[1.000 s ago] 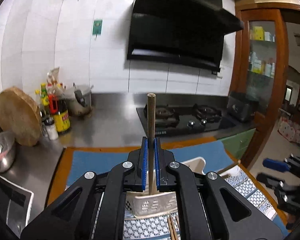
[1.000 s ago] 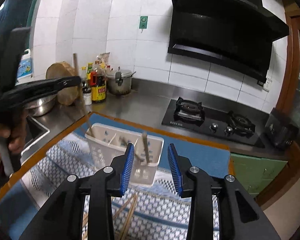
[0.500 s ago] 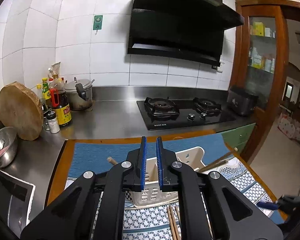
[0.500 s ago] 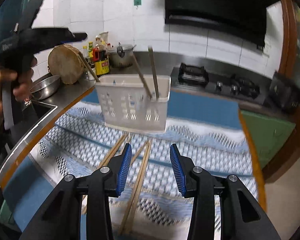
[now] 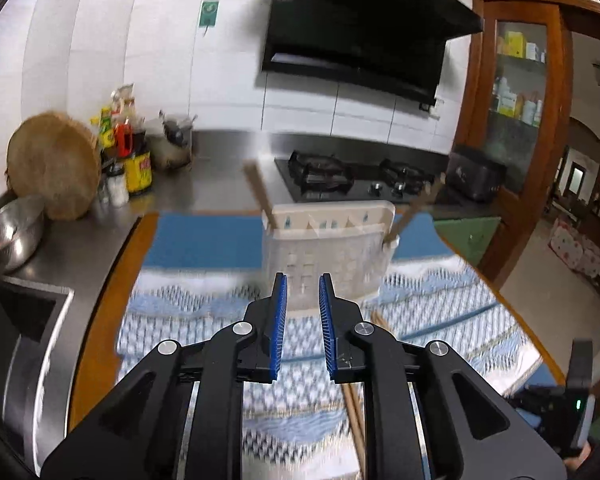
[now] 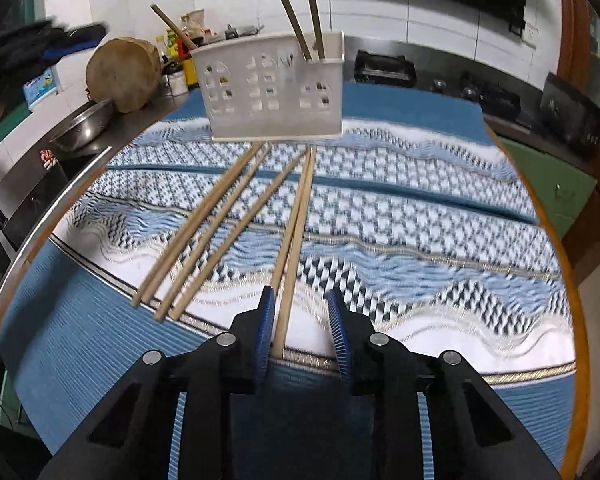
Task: Organize utensils
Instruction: 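Open both tools and withdraw them from the holder toward the chopsticks, then close the right tool on a chopstick while the left tool grasps another chopstick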
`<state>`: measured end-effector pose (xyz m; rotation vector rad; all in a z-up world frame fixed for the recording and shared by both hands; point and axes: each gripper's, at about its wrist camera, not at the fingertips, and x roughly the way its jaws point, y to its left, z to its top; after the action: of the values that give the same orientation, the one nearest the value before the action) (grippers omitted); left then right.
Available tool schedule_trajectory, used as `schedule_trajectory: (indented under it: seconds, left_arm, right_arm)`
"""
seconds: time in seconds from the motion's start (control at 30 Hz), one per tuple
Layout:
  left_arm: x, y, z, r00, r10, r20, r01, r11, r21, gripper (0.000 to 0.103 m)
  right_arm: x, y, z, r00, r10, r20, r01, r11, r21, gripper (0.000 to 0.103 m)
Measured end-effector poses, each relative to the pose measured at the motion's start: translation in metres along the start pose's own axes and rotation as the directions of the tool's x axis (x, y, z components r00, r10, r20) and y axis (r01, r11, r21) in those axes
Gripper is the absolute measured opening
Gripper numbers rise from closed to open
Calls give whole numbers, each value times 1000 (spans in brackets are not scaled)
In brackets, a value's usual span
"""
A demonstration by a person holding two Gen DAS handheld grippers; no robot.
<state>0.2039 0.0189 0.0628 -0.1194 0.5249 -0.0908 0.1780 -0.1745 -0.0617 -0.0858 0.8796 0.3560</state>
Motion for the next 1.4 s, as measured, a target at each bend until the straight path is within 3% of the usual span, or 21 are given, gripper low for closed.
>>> schedule_trajectory:
  seconds: [0.27,0.6,0.87,0.97,1.17,1.4]
  left_arm:
    - [0,18,-56,995,18,-99,-24,998,-63,22]
    - [11,16,-96,983,2,-186,-19,996,-87,22]
    - [26,-6,-114,969,-38,-242,25,998,-56,22]
    - [34,-21,-120,961,-57,-269,53,998,-25,22]
    - [57,-43,-128,942,-84,-324,87,996,-4,21]
    - [76,-46,-132,933,-62,-353,66,998,-1,21]
  right_arm:
    - [19,7,-1,999,-12,-36,12,1000,-6,20]
    - [36,9,4,998,-25,-56,24,1000,-11,14]
    - [44,11,10,998,-47,-49,46,998,-33,13]
    - [45,10,11,997,-57,-45,55,998,-40,8]
    - [42,1,8,999,-25,-47,25,1000,-3,8]
    - [38,-1,5,999,-9,-40,9,1000,2,8]
